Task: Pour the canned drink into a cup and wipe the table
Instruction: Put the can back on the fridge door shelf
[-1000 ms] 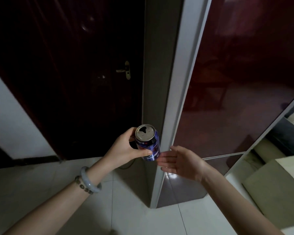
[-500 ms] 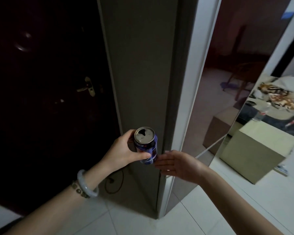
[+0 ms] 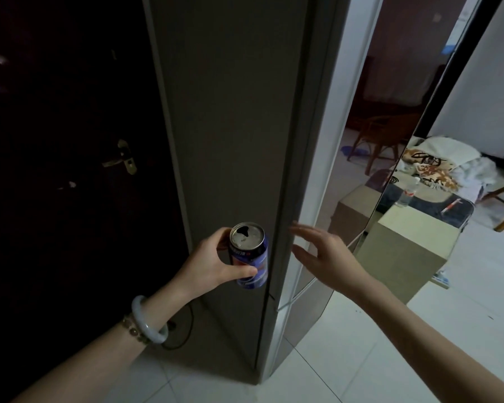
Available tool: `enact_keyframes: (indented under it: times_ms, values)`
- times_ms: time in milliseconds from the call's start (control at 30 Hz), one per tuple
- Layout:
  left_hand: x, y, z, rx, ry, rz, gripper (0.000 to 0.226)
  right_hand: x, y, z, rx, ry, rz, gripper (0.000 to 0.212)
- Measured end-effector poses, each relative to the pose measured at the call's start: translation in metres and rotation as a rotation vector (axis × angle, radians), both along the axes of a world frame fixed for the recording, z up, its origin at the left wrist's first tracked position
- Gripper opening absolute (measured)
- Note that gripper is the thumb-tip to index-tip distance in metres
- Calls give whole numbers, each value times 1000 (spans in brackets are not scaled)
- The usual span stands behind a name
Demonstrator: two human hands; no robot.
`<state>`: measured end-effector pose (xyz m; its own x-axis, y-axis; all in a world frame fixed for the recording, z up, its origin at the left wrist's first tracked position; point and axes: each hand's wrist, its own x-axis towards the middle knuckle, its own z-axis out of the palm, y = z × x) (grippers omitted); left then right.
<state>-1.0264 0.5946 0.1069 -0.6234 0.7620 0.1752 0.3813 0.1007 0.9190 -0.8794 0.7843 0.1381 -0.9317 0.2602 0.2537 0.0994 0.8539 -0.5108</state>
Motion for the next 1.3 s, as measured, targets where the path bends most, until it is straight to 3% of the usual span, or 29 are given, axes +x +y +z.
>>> enact_keyframes:
  times_ms: [67, 133, 300, 433, 733, 1000, 1200, 1300]
  values:
    - [-1, -1, 0, 7, -3, -1, 67, -3, 6, 7, 466, 143, 41, 39]
    - [-1, 0, 1, 10, -7, -4, 67, -8, 14, 11, 752, 190, 55, 38]
    - [3, 2, 0, 26, -28, -2, 68, -28, 32, 14, 1179, 198, 93, 35]
    - [9, 4, -2, 24, -45, -10, 68, -32, 36, 15, 1394, 63, 73, 45]
    - [20, 11, 2, 28, -15, -5, 66, -32, 34, 19, 1418, 169, 70, 42]
    - [30, 13, 3, 27, -20, -22, 65, -28, 24, 20, 1458, 49, -13, 45]
    - [36, 22, 2, 25, -15, -75, 61, 24, 41, 11, 1384, 61, -1, 45]
    - [40, 31, 4, 26, -4, -117, 61, 54, 46, 1, 1306, 56, -44, 35]
